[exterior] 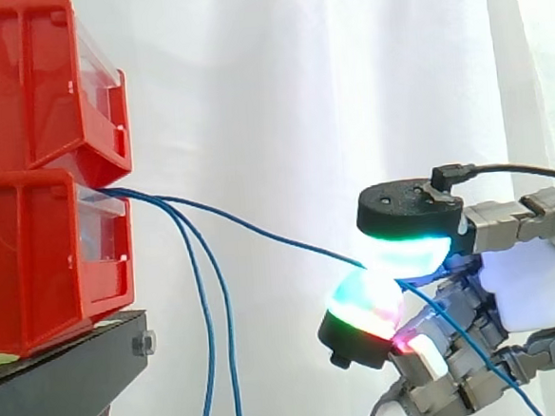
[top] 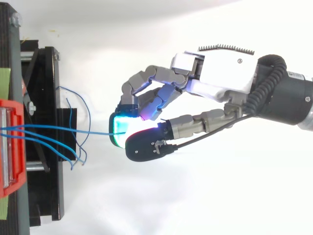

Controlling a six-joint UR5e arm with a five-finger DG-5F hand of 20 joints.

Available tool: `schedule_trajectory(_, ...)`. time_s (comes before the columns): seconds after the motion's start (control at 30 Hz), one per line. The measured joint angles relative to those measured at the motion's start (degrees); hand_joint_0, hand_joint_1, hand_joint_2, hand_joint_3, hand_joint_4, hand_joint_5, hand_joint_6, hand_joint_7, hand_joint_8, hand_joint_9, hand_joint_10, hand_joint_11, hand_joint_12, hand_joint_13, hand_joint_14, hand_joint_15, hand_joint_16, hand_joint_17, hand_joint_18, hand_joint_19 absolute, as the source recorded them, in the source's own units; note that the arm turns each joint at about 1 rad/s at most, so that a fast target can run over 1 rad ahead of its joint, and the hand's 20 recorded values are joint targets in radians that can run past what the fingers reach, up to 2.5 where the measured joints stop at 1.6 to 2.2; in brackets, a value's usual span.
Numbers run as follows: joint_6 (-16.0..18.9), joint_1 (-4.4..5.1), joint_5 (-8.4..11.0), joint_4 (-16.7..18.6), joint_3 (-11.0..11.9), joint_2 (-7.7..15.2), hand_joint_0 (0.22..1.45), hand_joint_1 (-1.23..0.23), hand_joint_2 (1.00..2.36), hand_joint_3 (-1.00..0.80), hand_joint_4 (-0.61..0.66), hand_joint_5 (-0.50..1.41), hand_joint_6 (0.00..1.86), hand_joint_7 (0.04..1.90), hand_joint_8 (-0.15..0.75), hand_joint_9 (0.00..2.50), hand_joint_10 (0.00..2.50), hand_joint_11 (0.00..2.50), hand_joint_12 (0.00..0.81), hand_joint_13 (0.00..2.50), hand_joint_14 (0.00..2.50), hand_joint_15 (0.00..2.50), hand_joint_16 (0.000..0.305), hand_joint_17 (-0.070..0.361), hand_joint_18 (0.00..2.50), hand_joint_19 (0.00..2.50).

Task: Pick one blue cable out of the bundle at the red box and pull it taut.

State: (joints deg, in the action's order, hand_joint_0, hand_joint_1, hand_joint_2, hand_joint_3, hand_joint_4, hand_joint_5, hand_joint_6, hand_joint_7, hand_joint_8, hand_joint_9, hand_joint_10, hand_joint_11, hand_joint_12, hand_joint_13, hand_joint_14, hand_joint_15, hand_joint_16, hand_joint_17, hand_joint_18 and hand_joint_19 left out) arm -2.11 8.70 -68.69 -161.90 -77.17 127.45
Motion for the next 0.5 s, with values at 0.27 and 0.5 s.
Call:
schedule_trajectory(0.27,0.00,0.00,0.05,0.00,0.00,0.01,0.62,-0.75,1.02,0.05,-0.06,-0.14,0.94,1.14,0.357,1.02,0.01,0.87,0.405,0.68,0.01,0.38,0.054,0.120,0.57,0.14)
schedule_trajectory(0.5,0.00,0.00,0.05,0.00,0.00,0.00,0.62,-0.75,1.02,0.05,-0.06,-0.14,0.94,1.14,0.358,1.02,0.01,0.87,0.406,0.69,0.01,0.38,0.053,0.120,0.57,0.14)
